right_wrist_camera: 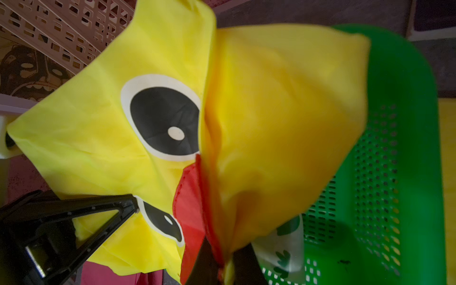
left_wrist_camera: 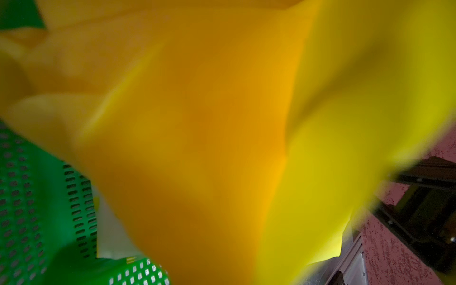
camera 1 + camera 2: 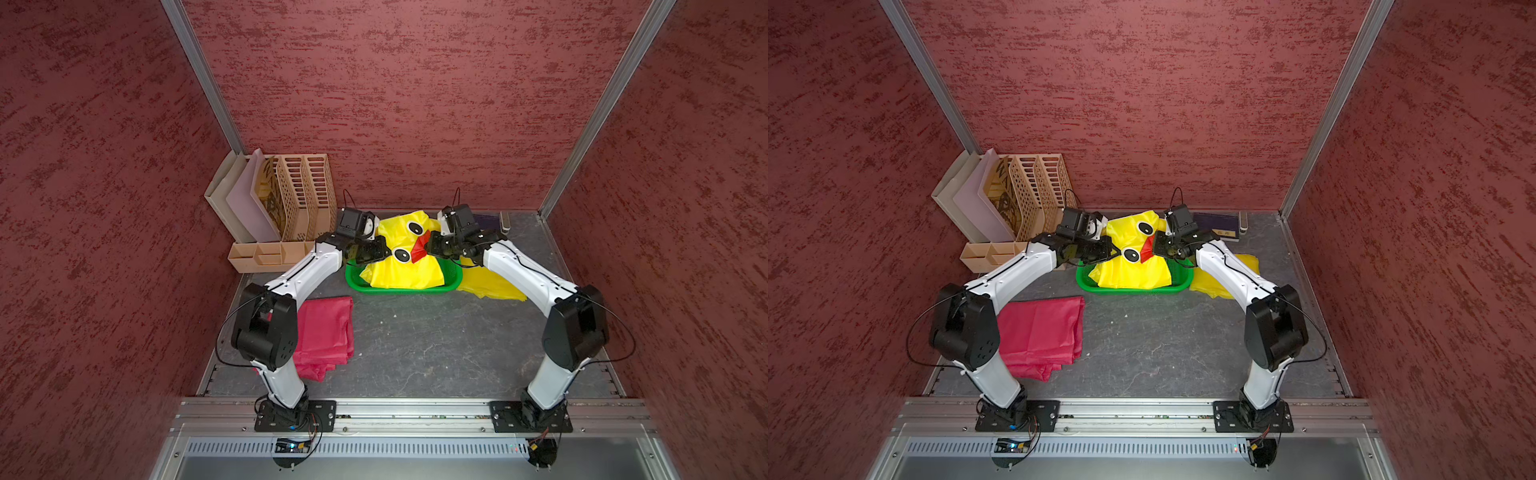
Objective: Put the folded raincoat in the basket
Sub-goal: Place the raincoat in the basket.
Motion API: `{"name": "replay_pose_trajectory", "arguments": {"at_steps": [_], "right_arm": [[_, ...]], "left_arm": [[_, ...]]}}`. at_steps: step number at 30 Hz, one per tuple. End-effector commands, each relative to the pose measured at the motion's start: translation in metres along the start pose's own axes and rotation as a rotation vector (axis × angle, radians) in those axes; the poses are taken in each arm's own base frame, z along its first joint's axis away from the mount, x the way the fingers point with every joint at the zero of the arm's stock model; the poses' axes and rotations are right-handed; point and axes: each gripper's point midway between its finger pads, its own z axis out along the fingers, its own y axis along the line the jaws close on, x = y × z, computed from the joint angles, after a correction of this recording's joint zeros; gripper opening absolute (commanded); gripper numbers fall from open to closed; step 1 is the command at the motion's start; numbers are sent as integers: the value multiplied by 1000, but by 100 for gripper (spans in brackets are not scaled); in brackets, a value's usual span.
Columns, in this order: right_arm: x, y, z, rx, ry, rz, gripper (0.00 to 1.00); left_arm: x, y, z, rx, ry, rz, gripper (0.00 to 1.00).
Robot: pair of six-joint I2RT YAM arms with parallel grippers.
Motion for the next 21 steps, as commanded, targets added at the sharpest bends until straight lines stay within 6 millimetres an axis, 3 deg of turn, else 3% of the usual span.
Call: {"name": "replay_pose_trajectory", "arguments": {"at_steps": [1,6,14,19,21], "right_arm": [[-2,-3,10,-13,23,-13,0],[0,-14,29,4,52,-5,0],[13,-24,41,21,96,2,0],[24,-28,45,13,122,16,0],[27,-24,45,-9,136,24,0]], "left_arm": [[-26,-3,4,22,-65,40,0],[-26,12,18,-14,-44,20,1],[-16,25,25,-66,5,0,5],[-7,31,33,-72,37,-11,14],[-3,33,34,-80,50,-20,22]]}}
